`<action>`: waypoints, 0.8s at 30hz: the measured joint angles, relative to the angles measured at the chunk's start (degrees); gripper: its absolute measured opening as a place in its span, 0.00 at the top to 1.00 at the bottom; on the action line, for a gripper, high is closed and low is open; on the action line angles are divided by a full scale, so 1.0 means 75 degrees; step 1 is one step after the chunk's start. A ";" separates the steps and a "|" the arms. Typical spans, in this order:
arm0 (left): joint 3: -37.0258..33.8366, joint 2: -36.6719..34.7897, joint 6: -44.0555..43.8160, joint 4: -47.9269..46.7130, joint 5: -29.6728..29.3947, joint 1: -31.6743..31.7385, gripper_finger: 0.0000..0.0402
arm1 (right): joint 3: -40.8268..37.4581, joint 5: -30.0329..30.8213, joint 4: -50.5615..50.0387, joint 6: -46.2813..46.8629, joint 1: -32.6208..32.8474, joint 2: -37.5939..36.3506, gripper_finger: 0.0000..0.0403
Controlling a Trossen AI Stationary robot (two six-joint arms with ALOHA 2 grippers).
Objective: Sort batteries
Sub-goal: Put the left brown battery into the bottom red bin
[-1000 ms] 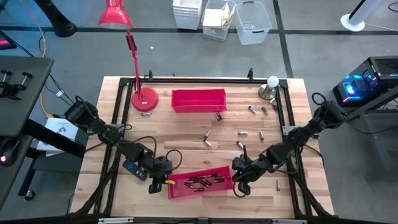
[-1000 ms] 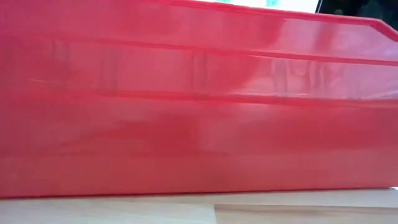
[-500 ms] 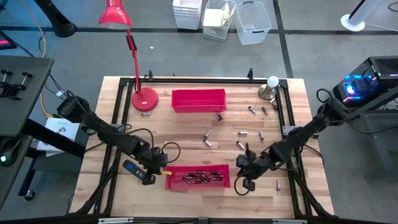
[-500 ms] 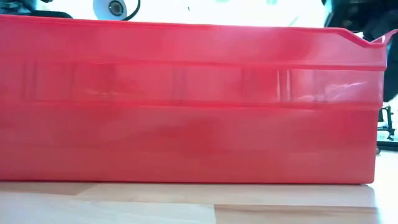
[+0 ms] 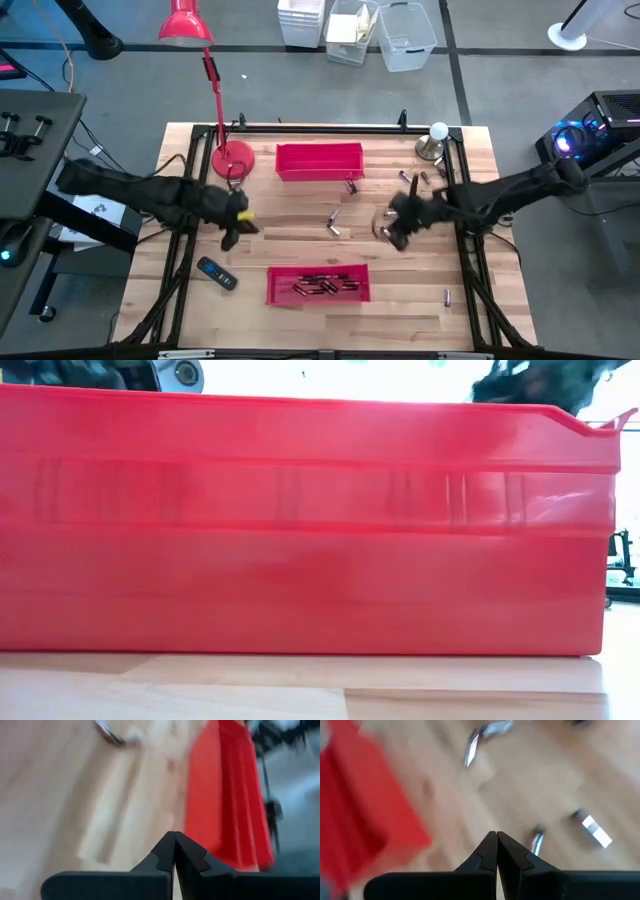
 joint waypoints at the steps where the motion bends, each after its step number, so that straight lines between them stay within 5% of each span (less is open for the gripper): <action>1: -0.0243 -0.0064 0.0059 0.0390 0.0231 0.0360 1.00 | 0.0000 -0.0004 0.0139 -0.0069 -0.0376 0.0072 1.00; 6: -0.1238 0.0340 0.0550 0.2615 0.1571 0.2064 1.00 | 0.0176 -0.0146 0.0789 -0.0302 -0.2015 0.1011 1.00; 13: -0.1383 0.1471 0.1445 0.4715 0.2020 0.3667 1.00 | 0.1512 0.0241 0.0933 -0.0011 -0.2959 0.3278 1.00; 18: -0.1161 0.1847 0.1449 0.4942 0.3542 0.4190 1.00 | 0.1833 -0.0749 0.0771 0.0042 -0.3091 0.4088 0.96; 24: -0.1152 0.1836 0.1660 0.4941 0.3658 0.4365 1.00 | 0.1851 -0.0045 0.0917 0.0116 -0.3249 0.4083 0.77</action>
